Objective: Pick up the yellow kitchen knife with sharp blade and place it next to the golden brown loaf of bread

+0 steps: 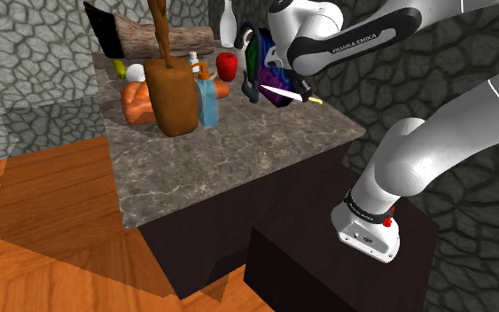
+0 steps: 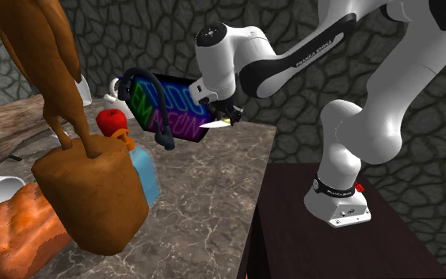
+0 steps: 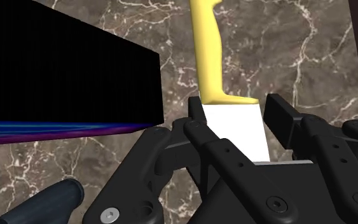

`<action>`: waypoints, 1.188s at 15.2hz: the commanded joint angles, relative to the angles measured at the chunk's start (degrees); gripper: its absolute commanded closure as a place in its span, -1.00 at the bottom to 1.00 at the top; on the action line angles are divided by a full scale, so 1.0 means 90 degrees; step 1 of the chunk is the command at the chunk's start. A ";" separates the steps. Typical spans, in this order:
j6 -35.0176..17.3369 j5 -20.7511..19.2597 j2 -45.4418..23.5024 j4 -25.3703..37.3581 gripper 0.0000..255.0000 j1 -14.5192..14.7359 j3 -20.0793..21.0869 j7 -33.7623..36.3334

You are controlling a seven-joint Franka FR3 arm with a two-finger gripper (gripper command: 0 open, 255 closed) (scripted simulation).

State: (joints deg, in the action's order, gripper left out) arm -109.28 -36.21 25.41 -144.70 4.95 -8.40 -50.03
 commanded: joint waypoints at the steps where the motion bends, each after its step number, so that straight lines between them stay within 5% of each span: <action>1: 0.0167 0.0041 0.0080 0.0103 1.00 0.0009 0.0019 -0.0091; 18: 0.1367 0.0424 0.0002 0.1407 1.00 0.0164 0.0327 -0.0497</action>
State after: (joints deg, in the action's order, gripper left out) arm -97.29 -32.97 27.03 -133.54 6.02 -6.05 -55.16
